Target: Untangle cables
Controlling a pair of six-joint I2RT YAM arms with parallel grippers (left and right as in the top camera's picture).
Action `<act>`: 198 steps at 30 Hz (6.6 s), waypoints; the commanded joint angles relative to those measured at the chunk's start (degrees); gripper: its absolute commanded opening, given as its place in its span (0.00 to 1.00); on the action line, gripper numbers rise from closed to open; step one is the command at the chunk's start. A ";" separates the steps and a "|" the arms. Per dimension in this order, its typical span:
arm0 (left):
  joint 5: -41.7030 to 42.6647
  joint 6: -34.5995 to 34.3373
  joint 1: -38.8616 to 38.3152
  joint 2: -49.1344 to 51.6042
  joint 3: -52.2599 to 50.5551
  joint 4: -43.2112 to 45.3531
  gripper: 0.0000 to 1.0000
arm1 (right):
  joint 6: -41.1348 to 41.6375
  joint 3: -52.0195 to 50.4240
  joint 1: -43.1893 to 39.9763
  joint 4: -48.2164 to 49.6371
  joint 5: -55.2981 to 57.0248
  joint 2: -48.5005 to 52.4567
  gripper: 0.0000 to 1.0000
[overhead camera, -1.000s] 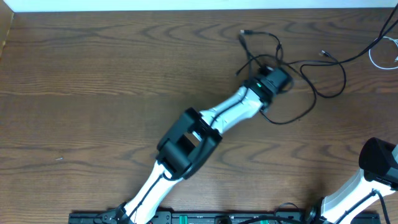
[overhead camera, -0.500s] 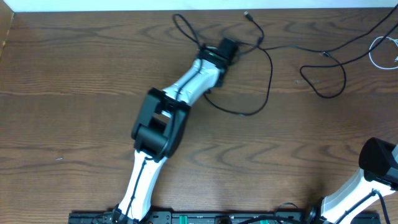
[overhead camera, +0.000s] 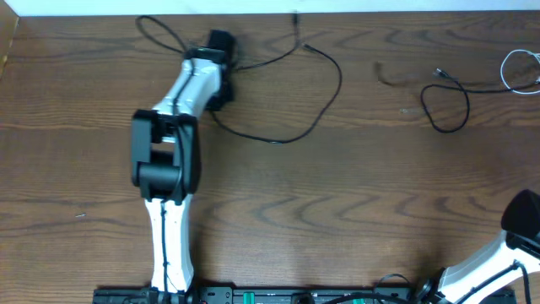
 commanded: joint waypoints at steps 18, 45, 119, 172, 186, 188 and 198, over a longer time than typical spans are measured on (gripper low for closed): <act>2.58 1.64 -1.20 3.54 -3.13 -3.54 0.08 | -3.76 0.31 -2.49 27.41 -2.01 2.86 0.01; 2.62 5.09 -6.58 2.03 -3.10 -4.63 0.07 | -16.55 -0.63 -0.81 2.93 5.11 30.25 0.99; 6.84 8.02 -7.80 -22.93 -3.13 -2.58 0.07 | 3.43 -1.44 -4.35 -24.92 -0.70 22.75 0.99; 14.19 7.58 -0.24 -30.51 -3.15 -5.46 0.07 | 0.00 -33.05 33.79 -13.94 12.35 26.86 0.58; 14.19 7.58 -0.24 -30.51 -3.15 -5.46 0.08 | 4.20 -40.57 34.45 -9.09 12.37 26.86 0.33; 14.19 7.58 -0.24 -30.51 -3.15 -5.49 0.07 | 4.61 -40.57 34.45 -8.55 12.37 26.86 0.32; 14.19 7.58 -0.24 -30.51 -3.15 -5.51 0.07 | 4.81 -40.57 34.29 -6.40 15.85 26.86 0.12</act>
